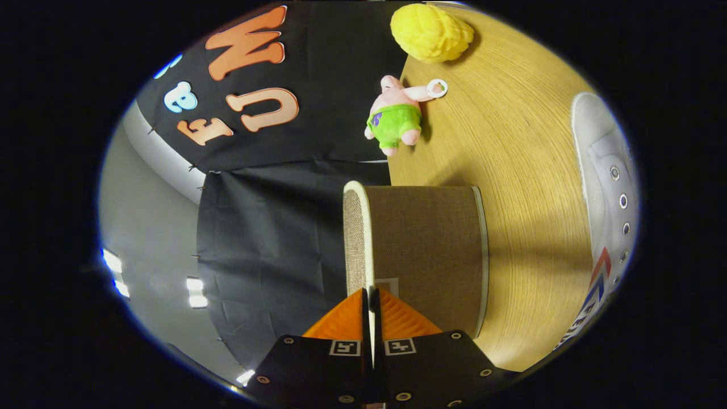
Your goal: Open the storage box then place both shoes into the box .Put the left shoe in first, then the right shoe, with the right side of both shoes facing outward in a uniform manner.
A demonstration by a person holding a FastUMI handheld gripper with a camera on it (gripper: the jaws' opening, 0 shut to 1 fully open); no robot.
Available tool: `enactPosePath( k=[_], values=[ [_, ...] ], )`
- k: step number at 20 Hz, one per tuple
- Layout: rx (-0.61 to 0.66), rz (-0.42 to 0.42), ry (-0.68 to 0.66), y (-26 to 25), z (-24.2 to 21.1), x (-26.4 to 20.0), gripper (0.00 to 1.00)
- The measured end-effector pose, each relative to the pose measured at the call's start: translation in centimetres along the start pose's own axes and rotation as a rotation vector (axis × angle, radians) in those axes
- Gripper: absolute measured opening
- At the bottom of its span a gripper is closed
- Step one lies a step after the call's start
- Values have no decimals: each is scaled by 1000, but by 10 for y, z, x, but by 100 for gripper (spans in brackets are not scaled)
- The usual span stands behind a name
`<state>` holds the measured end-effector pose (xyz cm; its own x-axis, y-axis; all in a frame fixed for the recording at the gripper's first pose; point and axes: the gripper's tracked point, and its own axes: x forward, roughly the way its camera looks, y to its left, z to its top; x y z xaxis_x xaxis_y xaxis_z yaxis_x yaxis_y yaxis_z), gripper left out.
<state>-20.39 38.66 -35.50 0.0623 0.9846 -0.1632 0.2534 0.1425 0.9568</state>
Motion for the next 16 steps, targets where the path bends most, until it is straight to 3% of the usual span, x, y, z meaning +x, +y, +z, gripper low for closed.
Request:
enactPosePath(
  k=[4,7,10,13,16],
  values=[
    [-56,32,19,24,-2,2,1],
    [-80,-89,41,-4,-4,16,1],
    [-38,-71,9,2,3,17,2],
    [-37,-21,-23,17,5,21,13],
    [-65,-126,-3,-5,0,33,15]
  ],
)
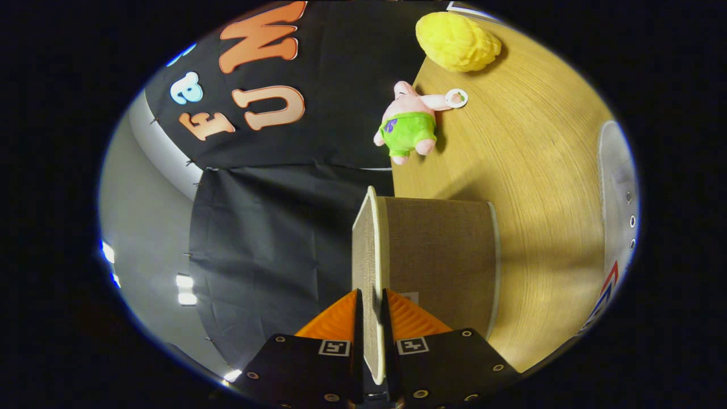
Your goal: Open the storage box then place both shoes into the box .Put the left shoe in first, then the right shoe, with the right side of both shoes facing outward in a uniform manner.
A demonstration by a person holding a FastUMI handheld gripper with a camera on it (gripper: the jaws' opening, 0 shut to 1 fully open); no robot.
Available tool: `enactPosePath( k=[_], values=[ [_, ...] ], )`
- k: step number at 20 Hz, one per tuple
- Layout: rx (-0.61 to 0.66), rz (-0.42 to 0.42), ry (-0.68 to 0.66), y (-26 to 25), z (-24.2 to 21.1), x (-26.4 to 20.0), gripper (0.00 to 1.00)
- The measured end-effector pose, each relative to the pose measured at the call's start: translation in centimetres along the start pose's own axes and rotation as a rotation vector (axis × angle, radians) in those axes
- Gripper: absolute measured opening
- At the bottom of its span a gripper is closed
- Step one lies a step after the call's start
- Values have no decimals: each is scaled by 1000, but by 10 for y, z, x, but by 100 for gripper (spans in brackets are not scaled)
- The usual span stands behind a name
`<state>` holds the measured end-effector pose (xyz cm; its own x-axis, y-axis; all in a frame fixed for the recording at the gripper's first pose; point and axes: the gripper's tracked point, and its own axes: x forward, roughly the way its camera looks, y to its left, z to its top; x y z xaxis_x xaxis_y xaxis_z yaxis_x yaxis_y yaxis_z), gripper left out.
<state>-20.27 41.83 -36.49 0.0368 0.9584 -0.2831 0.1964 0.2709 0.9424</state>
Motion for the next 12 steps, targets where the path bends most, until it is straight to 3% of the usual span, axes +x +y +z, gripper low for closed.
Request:
enactPosePath(
  k=[2,3,5,12],
  values=[
    [22,17,27,8,-2,2,13],
    [15,21,30,15,-2,0,4],
    [-25,14,37,26,-4,-7,1],
    [-141,129,26,135,1,-1,1]
  ],
)
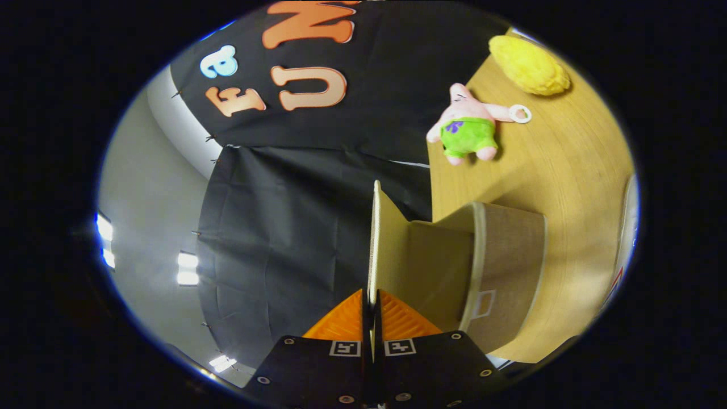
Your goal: Open the storage box then place both shoes into the box .Put the left shoe in first, then the right shoe, with the right side of both shoes facing outward in a uniform manner.
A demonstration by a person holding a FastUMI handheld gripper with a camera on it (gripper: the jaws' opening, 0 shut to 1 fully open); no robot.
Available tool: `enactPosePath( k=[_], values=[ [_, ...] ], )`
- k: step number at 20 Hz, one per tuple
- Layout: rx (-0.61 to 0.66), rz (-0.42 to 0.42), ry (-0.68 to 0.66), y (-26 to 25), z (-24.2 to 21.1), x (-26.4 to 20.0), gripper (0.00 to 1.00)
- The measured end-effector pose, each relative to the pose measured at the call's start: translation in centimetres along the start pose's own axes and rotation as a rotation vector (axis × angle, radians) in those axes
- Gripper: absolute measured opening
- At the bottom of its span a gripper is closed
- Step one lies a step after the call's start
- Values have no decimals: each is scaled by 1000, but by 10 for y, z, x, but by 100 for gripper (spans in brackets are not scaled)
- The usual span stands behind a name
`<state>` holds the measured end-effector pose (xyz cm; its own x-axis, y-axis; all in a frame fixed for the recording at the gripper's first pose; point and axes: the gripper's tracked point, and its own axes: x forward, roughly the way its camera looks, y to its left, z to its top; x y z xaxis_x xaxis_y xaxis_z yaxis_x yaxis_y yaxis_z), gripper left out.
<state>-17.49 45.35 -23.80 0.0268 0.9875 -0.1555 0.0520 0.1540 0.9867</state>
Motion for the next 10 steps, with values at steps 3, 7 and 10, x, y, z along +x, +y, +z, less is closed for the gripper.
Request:
enactPosePath(
  k=[3,7,10],
  values=[
    [-63,23,25,37,-3,34,3],
    [-95,-18,44,50,-11,90,6],
    [-121,-38,65,60,-28,127,8]
  ],
)
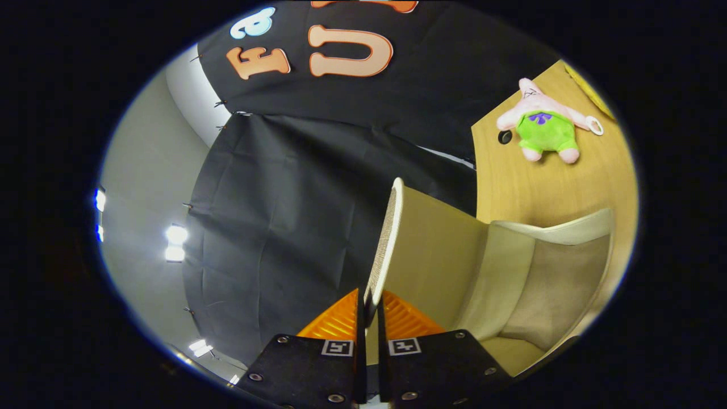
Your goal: Open the storage box then place both shoes into the box .Put the left shoe in first, then the right shoe, with the right side of both shoes facing outward in a uniform manner.
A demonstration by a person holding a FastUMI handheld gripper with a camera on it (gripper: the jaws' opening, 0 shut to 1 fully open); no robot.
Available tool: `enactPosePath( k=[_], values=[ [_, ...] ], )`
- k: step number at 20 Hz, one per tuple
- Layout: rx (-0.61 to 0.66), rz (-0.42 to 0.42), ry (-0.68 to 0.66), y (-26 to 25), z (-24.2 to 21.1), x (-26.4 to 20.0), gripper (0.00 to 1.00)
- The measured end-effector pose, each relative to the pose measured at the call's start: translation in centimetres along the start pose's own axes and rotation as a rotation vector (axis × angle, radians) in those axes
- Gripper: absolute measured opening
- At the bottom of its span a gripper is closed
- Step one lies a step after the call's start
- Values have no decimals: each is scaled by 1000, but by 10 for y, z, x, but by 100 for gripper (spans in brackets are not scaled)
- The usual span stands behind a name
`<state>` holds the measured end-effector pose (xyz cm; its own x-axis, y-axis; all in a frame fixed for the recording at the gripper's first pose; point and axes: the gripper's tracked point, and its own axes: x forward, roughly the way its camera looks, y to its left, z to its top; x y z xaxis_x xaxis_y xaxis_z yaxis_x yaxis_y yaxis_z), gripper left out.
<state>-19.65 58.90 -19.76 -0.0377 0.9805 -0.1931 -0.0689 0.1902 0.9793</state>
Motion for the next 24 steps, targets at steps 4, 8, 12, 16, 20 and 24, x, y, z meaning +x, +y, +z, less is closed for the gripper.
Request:
enactPosePath(
  k=[4,8,12,16,20,24],
  values=[
    [-54,-69,55,-13,-22,24,63],
    [-136,-169,15,-38,-12,6,95],
    [-230,-329,-65,-88,3,-45,96],
    [-251,-454,-174,-133,23,-112,96],
    [-272,-666,-245,-199,30,-192,97],
    [-287,-878,-227,-278,8,-268,97]
  ],
)
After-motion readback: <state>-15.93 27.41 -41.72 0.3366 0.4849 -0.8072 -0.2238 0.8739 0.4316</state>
